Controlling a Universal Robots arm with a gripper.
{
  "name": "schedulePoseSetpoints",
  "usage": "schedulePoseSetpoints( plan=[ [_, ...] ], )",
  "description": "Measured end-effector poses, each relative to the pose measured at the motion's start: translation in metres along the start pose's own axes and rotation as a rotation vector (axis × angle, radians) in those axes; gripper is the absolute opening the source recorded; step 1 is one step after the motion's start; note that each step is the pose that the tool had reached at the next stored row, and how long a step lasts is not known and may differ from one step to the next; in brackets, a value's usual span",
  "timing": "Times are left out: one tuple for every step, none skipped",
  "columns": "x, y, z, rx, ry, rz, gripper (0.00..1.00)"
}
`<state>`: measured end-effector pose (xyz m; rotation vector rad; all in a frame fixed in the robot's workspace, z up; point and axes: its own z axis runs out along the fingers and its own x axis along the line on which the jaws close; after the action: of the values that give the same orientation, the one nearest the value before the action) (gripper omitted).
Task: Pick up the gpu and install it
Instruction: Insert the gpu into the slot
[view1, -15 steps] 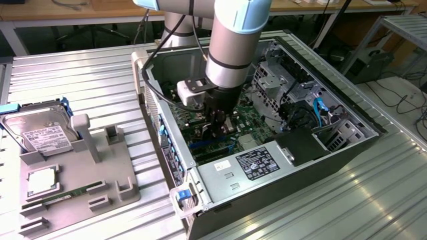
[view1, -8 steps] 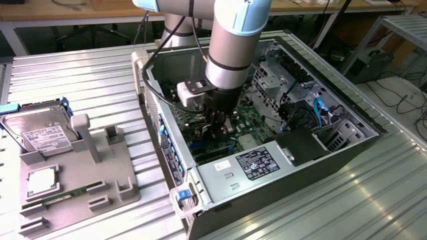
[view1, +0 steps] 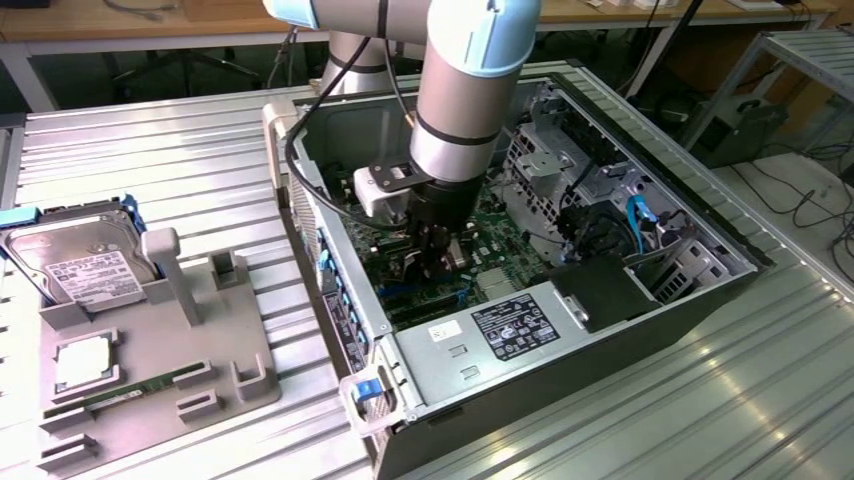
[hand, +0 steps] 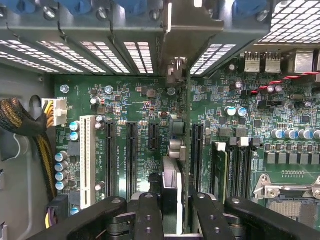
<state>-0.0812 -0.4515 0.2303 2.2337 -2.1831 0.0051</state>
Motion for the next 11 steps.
schedulePoseSetpoints(
  plan=[
    [0.0, 0.0, 0.0, 0.0, 0.0, 0.0, 0.28],
    [0.0, 0.0, 0.0, 0.0, 0.0, 0.0, 0.28],
    [-0.0001, 0.0, 0.0001, 0.0, -0.0001, 0.0, 0.28],
    [-0.0001, 0.0, 0.0002, 0.0001, -0.0002, 0.0, 0.28],
    [-0.0001, 0.0, 0.0002, 0.0002, -0.0003, 0.0, 0.28],
    [-0.0001, 0.0, 0.0002, 0.0002, -0.0003, 0.0, 0.28],
    [-0.0001, 0.0, 0.0002, 0.0001, -0.0003, 0.0, 0.28],
    [-0.0001, 0.0, 0.0002, 0.0001, -0.0002, 0.0, 0.28],
    [-0.0001, -0.0001, 0.0002, 0.0002, -0.0003, 0.0, 0.28],
    [-0.0001, 0.0, 0.0002, 0.0002, -0.0003, 0.0, 0.28],
    [-0.0001, 0.0, 0.0002, 0.0001, -0.0003, 0.0, 0.28]
  ],
)
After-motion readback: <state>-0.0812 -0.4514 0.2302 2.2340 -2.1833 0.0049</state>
